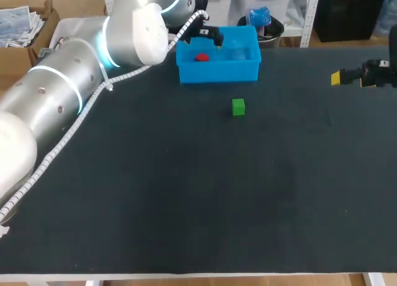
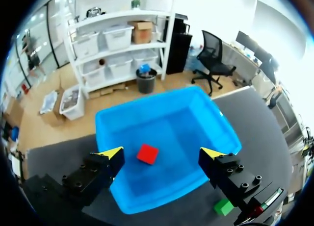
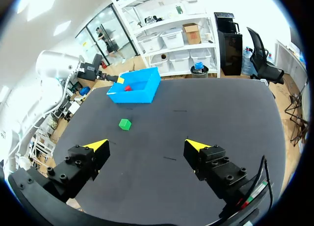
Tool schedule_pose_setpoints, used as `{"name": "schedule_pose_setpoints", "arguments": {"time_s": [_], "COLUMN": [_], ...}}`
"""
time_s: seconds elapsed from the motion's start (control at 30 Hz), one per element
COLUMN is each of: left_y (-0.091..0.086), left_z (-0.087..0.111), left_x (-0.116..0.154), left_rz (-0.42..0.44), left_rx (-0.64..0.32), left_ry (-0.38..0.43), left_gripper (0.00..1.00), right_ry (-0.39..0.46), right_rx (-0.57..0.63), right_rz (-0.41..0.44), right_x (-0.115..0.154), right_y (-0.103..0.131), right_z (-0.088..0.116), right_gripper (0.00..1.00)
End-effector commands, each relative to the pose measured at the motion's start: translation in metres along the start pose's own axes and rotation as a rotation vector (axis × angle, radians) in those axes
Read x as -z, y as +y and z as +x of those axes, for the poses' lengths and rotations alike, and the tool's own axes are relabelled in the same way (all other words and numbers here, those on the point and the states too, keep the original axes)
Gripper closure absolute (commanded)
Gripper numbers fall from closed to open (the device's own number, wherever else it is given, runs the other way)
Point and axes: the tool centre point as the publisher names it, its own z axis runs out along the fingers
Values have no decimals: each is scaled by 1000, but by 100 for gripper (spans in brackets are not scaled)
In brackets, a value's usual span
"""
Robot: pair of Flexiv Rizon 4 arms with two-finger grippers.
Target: Use the left arm to pick the red cube and place it into the blue plastic box first, then use the right arm to grasp the green cube and put it into the same blue plastic box after the first action is fully finished.
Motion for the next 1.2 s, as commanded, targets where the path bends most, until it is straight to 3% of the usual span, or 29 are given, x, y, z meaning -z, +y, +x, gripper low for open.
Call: {"name": "schedule_pose_setpoints", "arguments": {"time_s": [0.03,0.2,0.4,0.83,1.07,1.2], "left_y": [1,-1,0,7,3,1], "left_z": [-7,-13,-6,33,60,78], "left_x": [16,38,57,98,128,138], "left_rz": [6,12,30,51,118,151], "left_rx": [0,-9,-3,26,-40,-68], "left_ry": [-25,-79,-136,-216,-282,-281], "left_gripper": [0,0,0,0,0,0], "right_ry": [1,1,1,1,1,1], "right_rx": [0,0,0,0,0,0], "right_rz": [3,3,3,3,3,3], "right_x": [0,0,0,0,0,0], "right_y": [0,0,0,0,0,0], "right_z": [0,0,0,0,0,0], "right_gripper": [0,0,0,0,0,0]}}
